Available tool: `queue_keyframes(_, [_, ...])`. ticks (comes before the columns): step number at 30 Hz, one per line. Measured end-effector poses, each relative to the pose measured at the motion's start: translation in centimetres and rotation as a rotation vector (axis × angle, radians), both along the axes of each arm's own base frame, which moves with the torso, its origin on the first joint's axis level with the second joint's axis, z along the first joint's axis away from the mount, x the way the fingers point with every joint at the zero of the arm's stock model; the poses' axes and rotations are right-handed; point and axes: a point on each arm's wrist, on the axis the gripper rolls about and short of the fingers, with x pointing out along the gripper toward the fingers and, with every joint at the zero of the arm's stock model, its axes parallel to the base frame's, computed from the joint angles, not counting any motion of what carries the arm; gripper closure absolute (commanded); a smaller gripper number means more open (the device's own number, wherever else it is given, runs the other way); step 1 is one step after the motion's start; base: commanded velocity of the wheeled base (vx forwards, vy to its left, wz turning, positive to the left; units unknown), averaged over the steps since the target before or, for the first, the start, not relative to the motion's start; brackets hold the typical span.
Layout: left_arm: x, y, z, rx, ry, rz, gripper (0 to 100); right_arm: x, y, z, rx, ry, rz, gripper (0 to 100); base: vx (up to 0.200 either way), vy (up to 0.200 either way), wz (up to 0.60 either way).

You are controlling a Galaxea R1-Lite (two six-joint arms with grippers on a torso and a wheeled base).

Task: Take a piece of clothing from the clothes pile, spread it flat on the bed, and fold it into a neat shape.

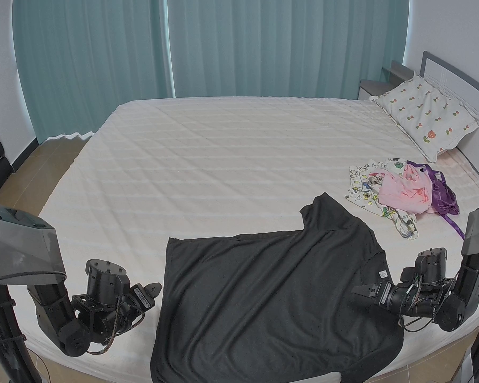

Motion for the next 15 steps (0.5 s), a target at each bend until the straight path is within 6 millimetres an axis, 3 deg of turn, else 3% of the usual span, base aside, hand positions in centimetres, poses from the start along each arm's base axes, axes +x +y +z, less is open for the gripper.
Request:
queue_keyframes(3, [-0.02,-0.05,-0.05,0.000,0.002,-0.002,0,0.01,-0.01,0.00,0.000,0.000,-0.001,0,0.000,-0.200,0.00])
queue_keyframes(15, [0.68,-0.02,0.16,0.001,-0.021,0.011,0,0.00,0.01,0.03,0.000,-0.001,-0.002,0,0.000,0.000,0.00])
